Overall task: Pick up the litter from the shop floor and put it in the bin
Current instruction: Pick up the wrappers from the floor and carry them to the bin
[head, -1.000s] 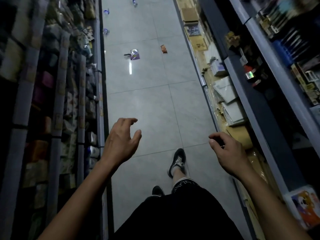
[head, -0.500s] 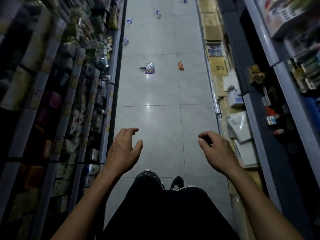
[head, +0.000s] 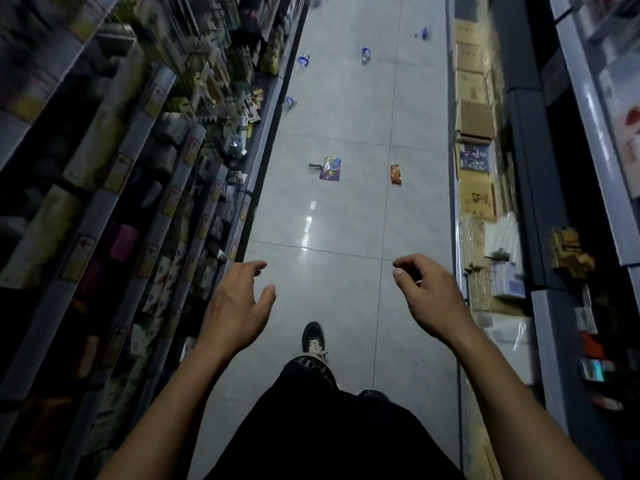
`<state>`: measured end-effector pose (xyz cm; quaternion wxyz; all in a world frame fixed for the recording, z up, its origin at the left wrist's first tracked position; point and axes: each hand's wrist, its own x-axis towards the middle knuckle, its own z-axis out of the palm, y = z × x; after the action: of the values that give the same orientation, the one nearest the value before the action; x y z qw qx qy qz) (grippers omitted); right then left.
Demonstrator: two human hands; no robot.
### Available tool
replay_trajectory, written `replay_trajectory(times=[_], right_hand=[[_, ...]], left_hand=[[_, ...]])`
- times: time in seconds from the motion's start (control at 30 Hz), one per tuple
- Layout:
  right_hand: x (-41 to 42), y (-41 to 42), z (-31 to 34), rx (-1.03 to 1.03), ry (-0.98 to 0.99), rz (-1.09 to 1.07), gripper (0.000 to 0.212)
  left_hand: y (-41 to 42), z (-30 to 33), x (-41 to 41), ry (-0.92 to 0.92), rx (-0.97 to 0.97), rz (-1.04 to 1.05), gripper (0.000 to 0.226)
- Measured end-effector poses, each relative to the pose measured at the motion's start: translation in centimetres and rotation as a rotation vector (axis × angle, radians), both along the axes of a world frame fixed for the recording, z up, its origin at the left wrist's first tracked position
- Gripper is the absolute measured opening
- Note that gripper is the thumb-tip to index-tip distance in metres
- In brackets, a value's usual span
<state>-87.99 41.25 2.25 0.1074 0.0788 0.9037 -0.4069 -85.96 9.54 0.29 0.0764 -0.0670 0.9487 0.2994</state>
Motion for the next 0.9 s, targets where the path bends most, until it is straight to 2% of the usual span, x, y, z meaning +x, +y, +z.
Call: replay_trajectory(times=[0.23,0.5,0.7,0.9], right_hand=[[-8.1,0.9,-0.1,-0.019,-0.033,-0.14,0.014],[-15.3,6.7,-1.4,-0.029,-0.072,-0.324,0.011],[-23.1,12.4,-3.2,-0.065,-0.112,-0.352,0.01],[-33.6,17.2,-2.8,-0.006,-0.127,-0.196,0.015]], left_hand=[[0.7,0.4,-13.5,0.012,-0.051,-0.197,0.044],[8.1,0.6,-27.6,0.047,-0.069,-0.375,0.044],[14.4,0.0,-36.2,0.036,-0.068,-0.363,0.042],[17.8,-0.2,-41.9,0.001,-0.065,-0.257,0.042]])
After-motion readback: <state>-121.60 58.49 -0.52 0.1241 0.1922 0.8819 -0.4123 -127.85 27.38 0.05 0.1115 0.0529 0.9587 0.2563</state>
